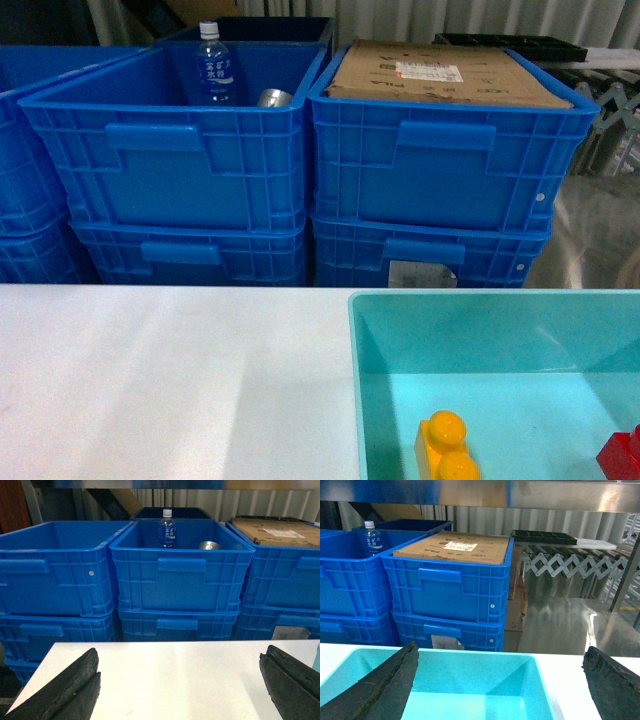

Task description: Pick red block from blue box to shelf

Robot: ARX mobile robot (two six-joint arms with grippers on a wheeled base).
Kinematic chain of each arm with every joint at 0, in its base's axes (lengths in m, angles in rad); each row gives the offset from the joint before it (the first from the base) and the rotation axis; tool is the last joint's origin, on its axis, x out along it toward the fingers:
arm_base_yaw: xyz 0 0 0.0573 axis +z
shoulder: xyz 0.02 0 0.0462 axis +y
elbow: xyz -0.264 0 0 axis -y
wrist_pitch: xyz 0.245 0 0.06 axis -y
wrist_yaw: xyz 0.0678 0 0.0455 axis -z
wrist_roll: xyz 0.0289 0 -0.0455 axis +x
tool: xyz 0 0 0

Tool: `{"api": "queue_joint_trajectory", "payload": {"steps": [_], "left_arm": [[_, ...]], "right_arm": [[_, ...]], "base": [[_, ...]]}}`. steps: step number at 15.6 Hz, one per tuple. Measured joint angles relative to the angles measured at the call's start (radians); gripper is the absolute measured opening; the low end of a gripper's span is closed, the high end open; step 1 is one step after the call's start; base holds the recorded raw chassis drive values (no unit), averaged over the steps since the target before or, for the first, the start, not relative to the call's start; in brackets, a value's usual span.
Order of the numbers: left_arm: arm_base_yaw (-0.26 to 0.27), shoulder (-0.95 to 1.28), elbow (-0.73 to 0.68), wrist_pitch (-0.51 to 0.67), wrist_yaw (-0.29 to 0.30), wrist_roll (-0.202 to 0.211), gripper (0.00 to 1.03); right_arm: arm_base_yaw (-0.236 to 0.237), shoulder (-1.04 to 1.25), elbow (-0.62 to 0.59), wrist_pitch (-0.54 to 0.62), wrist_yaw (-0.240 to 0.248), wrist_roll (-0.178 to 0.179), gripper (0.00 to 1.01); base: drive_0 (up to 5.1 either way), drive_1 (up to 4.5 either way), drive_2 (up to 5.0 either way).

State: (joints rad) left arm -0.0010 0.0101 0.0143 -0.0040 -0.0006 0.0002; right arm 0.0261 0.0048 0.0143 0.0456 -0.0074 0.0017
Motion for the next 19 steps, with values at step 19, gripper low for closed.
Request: {"api": "queue_joint_trajectory", "payload": {"steps": [19], "left_arm": [[0.000, 0.000, 0.000, 0.000, 0.000, 0.000, 0.98]], "right_arm": [[-0.154, 0.724, 0.285, 0.294, -0.389, 0.085, 0.98]], "base": [[0.0, 0.00, 0.0]]}}
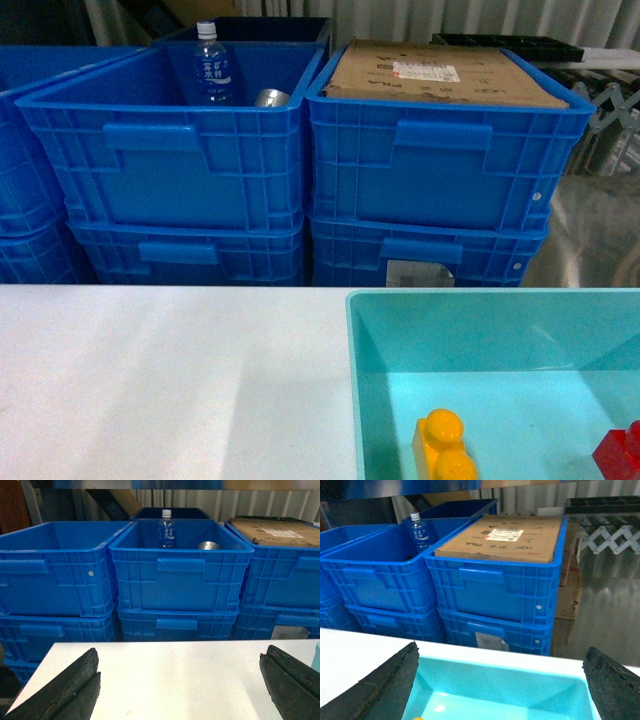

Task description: Pick red block from blue box to shelf

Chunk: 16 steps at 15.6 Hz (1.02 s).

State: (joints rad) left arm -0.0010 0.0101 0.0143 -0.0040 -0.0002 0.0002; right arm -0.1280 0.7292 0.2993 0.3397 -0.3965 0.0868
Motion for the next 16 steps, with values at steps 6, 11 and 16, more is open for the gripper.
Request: {"api": "queue_joint_trajectory", "payload": {"steps": [6, 11, 16], "left_arm": [[0.000, 0.000, 0.000, 0.000, 0.000, 0.000, 0.98], [0.000, 0.000, 0.000, 0.000, 0.000, 0.000, 0.98], [0.000, 0.000, 0.000, 0.000, 0.000, 0.000, 0.98]], "right_arm": [[0.231, 0.599, 0.120, 0.047, 0.116, -0.040, 0.98], [0.300, 0.753, 0.142, 0.145, 0.227, -0.057, 0.98], [0.311, 0.890, 0.120, 0.263, 0.290, -0.031, 0.98]], "base": [[0.0, 0.00, 0.0], [0.0, 0.00, 0.0], [0.0, 0.00, 0.0]]}}
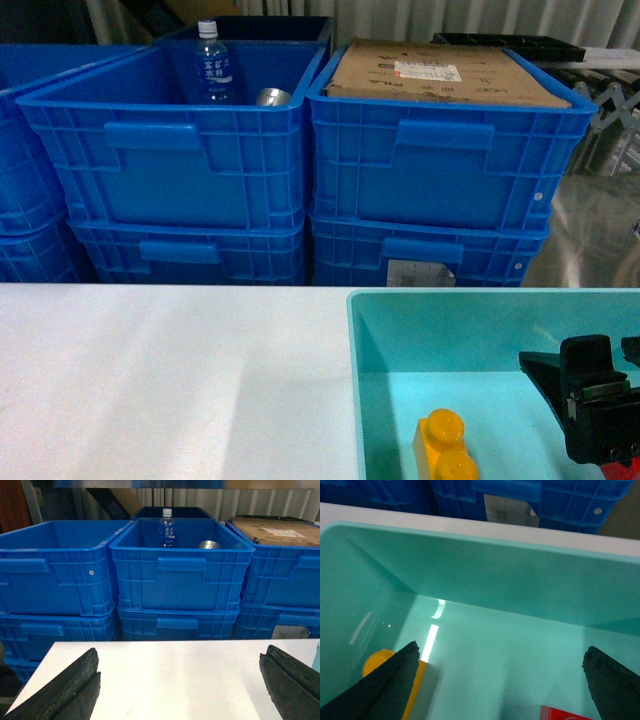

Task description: Pick red block from blue box to shelf

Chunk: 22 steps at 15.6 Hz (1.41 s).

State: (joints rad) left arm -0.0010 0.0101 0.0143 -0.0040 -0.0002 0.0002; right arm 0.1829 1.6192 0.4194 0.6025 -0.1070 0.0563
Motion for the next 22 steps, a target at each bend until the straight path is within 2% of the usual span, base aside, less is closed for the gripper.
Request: {"api": "queue_joint_trajectory", "payload": {"steps": [1, 3, 6, 10, 13, 17, 20, 22], "left_arm": [[0.000, 0.000, 0.000, 0.000, 0.000, 0.000, 0.98], [0.000, 0.000, 0.000, 0.000, 0.000, 0.000, 0.98], [0.000, 0.000, 0.000, 0.000, 0.000, 0.000, 0.98], [0.000, 0.000, 0.000, 0.000, 0.000, 0.000, 0.98], [0.000, 0.000, 0.000, 0.000, 0.000, 0.000, 0.98], [0.000, 0.000, 0.000, 0.000, 0.000, 0.000, 0.98], [0.000, 0.000, 0.000, 0.000, 0.000, 0.000, 0.98], [0.000, 0.000, 0.000, 0.000, 0.000, 0.000, 0.98]], "right_arm": [[-0.001, 0.023, -0.009, 0.021, 0.006, 0.001, 0.98], [-0.067, 0.167, -0.050, 0.152, 0.031, 0.013, 0.98], [-0.079, 0.180, -0.051, 0.164, 0.038, 0.033, 0.98], [-0.070, 0.233, -0.049, 0.193, 0.053, 0.053, 0.98], [-0.050, 0.307, -0.027, 0.239, 0.085, 0.077, 0.98], [-0.019, 0.340, 0.007, 0.234, 0.111, 0.090, 0.98], [-0.020, 0.371, 0.028, 0.238, 0.139, 0.098, 0.98], [-0.021, 0.387, 0.029, 0.239, 0.141, 0.101, 0.98]], "base": [[0.0, 0.00, 0.0], [0.0, 0.00, 0.0], [0.0, 0.00, 0.0], [0.0, 0.00, 0.0], [0.0, 0.00, 0.0], [0.0, 0.00, 0.0], [0.0, 0.00, 0.0], [0.0, 0.00, 0.0]]}}
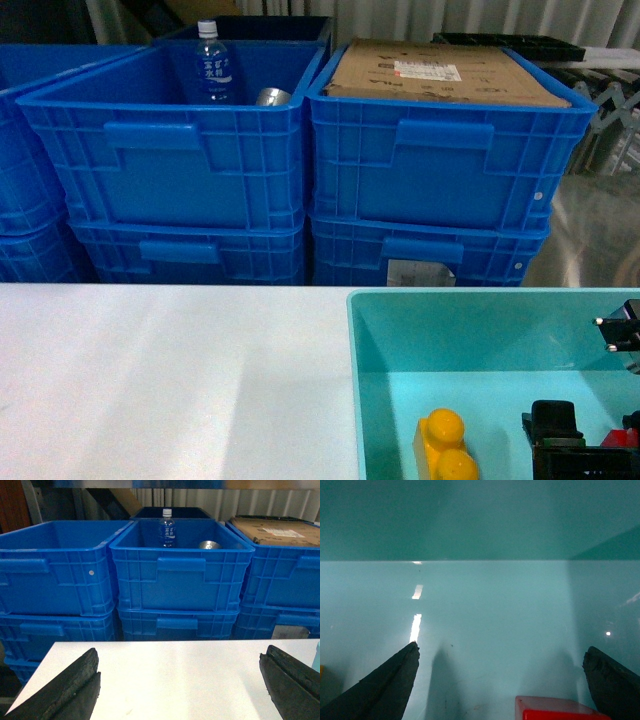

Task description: Pick red block from blue box to shelf

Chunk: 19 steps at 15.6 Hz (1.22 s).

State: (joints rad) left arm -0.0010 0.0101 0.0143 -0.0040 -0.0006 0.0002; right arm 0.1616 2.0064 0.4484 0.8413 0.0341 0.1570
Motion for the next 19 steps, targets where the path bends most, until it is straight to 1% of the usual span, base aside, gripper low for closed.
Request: {"api": "queue_joint_trajectory", "payload": {"steps": [2, 6, 7, 8, 10, 11, 12, 13, 15, 16, 17, 19], "left_arm": [[0.000, 0.000, 0.000, 0.000, 0.000, 0.000, 0.98], [0.000, 0.000, 0.000, 0.000, 0.000, 0.000, 0.98], [0.000, 0.000, 0.000, 0.000, 0.000, 0.000, 0.98], [0.000, 0.000, 0.000, 0.000, 0.000, 0.000, 0.98], [0.000, 0.000, 0.000, 0.000, 0.000, 0.000, 0.98], [0.000, 0.000, 0.000, 0.000, 0.000, 0.000, 0.98], [0.000, 0.000, 0.000, 0.000, 0.000, 0.000, 0.98], [0.000, 0.000, 0.000, 0.000, 0.000, 0.000, 0.98], [0.000, 0.000, 0.000, 0.000, 0.000, 0.000, 0.98], [0.000, 0.000, 0.000, 0.000, 0.000, 0.000, 0.98], [0.000, 0.000, 0.000, 0.000, 0.000, 0.000, 0.98], [0.000, 0.000, 0.000, 0.000, 0.000, 0.000, 0.98]], "right_arm": [[-0.006, 0.001, -0.001, 0.015, 0.003, -0.002, 0.98], [-0.008, 0.009, -0.008, 0.051, 0.004, -0.024, 0.98], [-0.019, 0.019, -0.014, 0.055, 0.003, -0.028, 0.86], [-0.026, 0.034, -0.028, 0.068, -0.016, -0.028, 0.56], [-0.032, 0.039, -0.031, 0.090, -0.023, -0.042, 0.38], [-0.034, 0.041, -0.032, 0.103, -0.025, -0.052, 0.31], [-0.048, 0.040, -0.037, 0.111, -0.040, -0.071, 0.29], [-0.058, 0.030, -0.043, 0.106, -0.043, -0.083, 0.29], [-0.078, -0.053, -0.045, 0.039, -0.078, -0.107, 0.29], [-0.092, -0.168, -0.044, -0.035, -0.117, -0.126, 0.29], [-0.105, -0.266, -0.037, -0.104, -0.154, -0.137, 0.29], [-0.153, -0.501, 0.008, -0.255, -0.252, -0.161, 0.29]], "base": [[0.0, 0.00, 0.0], [0.0, 0.00, 0.0], [0.0, 0.00, 0.0], [0.0, 0.00, 0.0], [0.0, 0.00, 0.0], [0.0, 0.00, 0.0], [0.0, 0.00, 0.0], [0.0, 0.00, 0.0], [0.0, 0.00, 0.0], [0.0, 0.00, 0.0], [0.0, 0.00, 0.0], [0.0, 0.00, 0.0]]}}
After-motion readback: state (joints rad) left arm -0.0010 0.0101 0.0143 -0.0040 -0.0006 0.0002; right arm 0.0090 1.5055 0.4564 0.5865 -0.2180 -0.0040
